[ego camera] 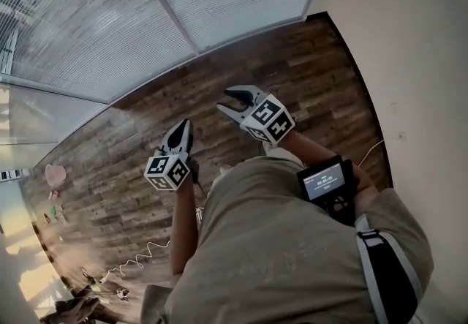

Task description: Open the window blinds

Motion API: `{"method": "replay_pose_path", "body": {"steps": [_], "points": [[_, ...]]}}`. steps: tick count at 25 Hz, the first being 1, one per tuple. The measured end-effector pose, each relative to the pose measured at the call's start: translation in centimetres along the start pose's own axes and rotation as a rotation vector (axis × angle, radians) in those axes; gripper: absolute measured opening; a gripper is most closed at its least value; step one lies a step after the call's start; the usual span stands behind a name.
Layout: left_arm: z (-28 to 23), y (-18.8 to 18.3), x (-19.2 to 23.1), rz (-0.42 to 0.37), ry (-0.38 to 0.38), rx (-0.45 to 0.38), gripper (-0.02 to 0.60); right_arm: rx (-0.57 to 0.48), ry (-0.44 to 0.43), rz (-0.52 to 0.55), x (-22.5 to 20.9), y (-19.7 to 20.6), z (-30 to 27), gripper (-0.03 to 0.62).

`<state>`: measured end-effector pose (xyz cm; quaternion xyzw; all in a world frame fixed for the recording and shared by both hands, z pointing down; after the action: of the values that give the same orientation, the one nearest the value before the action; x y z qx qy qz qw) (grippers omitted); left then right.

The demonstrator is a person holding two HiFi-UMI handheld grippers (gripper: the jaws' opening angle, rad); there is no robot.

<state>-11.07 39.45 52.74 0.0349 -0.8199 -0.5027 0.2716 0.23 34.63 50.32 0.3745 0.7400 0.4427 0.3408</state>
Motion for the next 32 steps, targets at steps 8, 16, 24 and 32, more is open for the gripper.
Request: {"method": "replay_pose_path", "body": {"steps": [8, 16, 24, 32], "points": [[-1.3, -1.9, 0.2, -0.018, 0.069, 0.031, 0.012, -0.013, 0.049, -0.037, -0.9, -1.6, 0.0, 0.152], [-3.8, -1.6, -0.6, -0.044, 0.12, 0.036, 0.013, 0.01, 0.085, 0.073, -1.8, -1.4, 0.6, 0.1], [-4.3, -2.1, -1.9, 0.019, 0.166, -0.016, 0.014, -0.034, 0.001, 0.098, 0.2, -2.7, 0.4, 0.089], [-2.8, -4.6, -2.6, 0.205, 0.262, -0.232, 0.015, 0.007, -0.124, 0.132, 3.6, -1.3, -0.3, 0.086]]}}
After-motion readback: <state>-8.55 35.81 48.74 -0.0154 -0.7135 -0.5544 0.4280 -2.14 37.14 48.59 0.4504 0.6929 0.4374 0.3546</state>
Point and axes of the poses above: the fingertips, and each gripper's own axes: z backward along the fingers, x to its left, y out of its underside, the point moved 1 cm from there along z, backward along the fingers, and after that the axes turned 1 degree about z, right-handed, at the moved point
